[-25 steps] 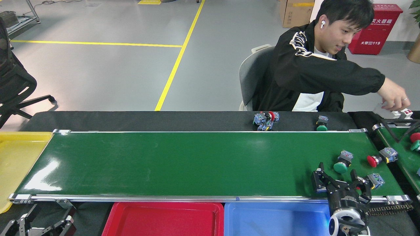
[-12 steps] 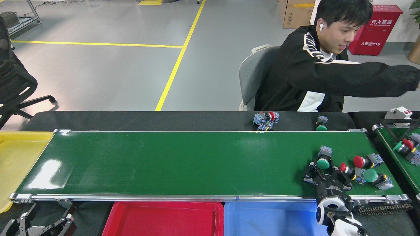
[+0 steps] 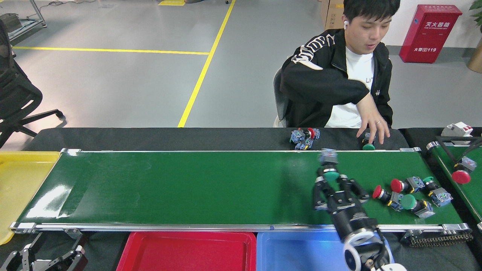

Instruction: Pick switch part from conveyor to tray

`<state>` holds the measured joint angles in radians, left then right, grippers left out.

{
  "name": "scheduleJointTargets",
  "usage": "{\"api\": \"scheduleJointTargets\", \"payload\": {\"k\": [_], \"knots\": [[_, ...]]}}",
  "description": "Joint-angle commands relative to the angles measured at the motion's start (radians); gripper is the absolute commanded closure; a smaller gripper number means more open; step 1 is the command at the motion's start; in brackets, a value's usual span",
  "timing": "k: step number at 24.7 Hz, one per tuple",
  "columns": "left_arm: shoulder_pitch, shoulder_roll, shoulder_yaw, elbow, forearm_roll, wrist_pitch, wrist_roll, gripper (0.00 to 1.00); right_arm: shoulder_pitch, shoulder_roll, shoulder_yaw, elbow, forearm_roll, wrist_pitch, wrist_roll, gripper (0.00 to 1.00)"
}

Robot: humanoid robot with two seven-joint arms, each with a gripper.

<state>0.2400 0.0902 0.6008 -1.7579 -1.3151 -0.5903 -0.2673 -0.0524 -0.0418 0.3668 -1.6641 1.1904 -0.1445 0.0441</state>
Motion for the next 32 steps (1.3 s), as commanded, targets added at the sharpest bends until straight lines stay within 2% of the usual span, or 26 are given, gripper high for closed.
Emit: {"api": "scheduleJointTargets", "payload": {"k": [1, 4, 5, 6, 7, 8, 13, 15, 18, 21, 24, 27, 31, 32], "knots": [[-0.005, 0.01, 0.004, -0.006, 0.002, -0.002, 0.006, 0.0, 0.023, 0.002, 0.058, -0.023, 0.005, -0.063, -0.004, 0.89], [-0.002, 0.0, 0.005, -0.008, 0.007, -0.002, 0.008, 0.0, 0.088, -0.032, 0.149, -0.023, 0.009, -0.148, -0.006, 0.83], [-0.002, -0.001, 0.008, -0.008, 0.01, -0.002, 0.01, 0.0, 0.103, -0.049, 0.161, -0.023, 0.008, -0.19, -0.004, 0.79], [-0.002, -0.003, 0.013, -0.011, 0.025, -0.002, 0.011, 0.0, 0.117, -0.056, 0.164, -0.023, 0.009, -0.214, -0.004, 0.68], [-0.002, -0.001, 0.008, -0.008, 0.045, -0.002, 0.011, 0.0, 0.126, -0.058, 0.164, -0.022, 0.011, -0.217, -0.003, 0.4], [-0.001, -0.001, 0.007, -0.011, 0.059, -0.002, 0.013, 0.0, 0.129, -0.052, 0.162, -0.02, 0.012, -0.213, 0.002, 0.03], [0.007, 0.0, 0.001, -0.017, 0.043, 0.004, 0.006, 0.0, 0.114, -0.046, 0.159, -0.02, 0.014, -0.21, 0.02, 0.03], [0.012, -0.004, 0.002, -0.017, -0.01, 0.007, 0.005, 0.0, 0.103, -0.032, 0.147, -0.028, 0.014, -0.184, 0.023, 0.05], [0.015, -0.006, 0.002, -0.014, -0.039, 0.004, 0.013, 0.0, 0.06, 0.026, 0.011, -0.057, 0.012, 0.005, 0.023, 0.06], [0.015, -0.006, 0.002, -0.012, -0.041, 0.001, 0.013, 0.0, 0.045, 0.039, -0.081, -0.063, 0.012, 0.166, 0.019, 0.06], [0.021, -0.01, 0.007, -0.014, -0.039, 0.001, 0.011, 0.0, 0.068, 0.014, -0.158, -0.075, 0.012, 0.247, 0.014, 0.05], [0.038, -0.012, 0.017, -0.015, -0.039, 0.003, 0.011, 0.0, 0.19, -0.024, -0.189, -0.108, 0.014, 0.24, -0.013, 0.04], [0.039, -0.013, 0.022, -0.012, -0.038, 0.003, 0.013, 0.0, 0.287, -0.102, -0.19, -0.108, 0.012, 0.235, -0.115, 0.04], [0.039, -0.012, 0.022, -0.012, -0.038, 0.003, 0.013, 0.0, 0.301, -0.107, -0.19, -0.108, 0.012, 0.233, -0.124, 0.04]]}}
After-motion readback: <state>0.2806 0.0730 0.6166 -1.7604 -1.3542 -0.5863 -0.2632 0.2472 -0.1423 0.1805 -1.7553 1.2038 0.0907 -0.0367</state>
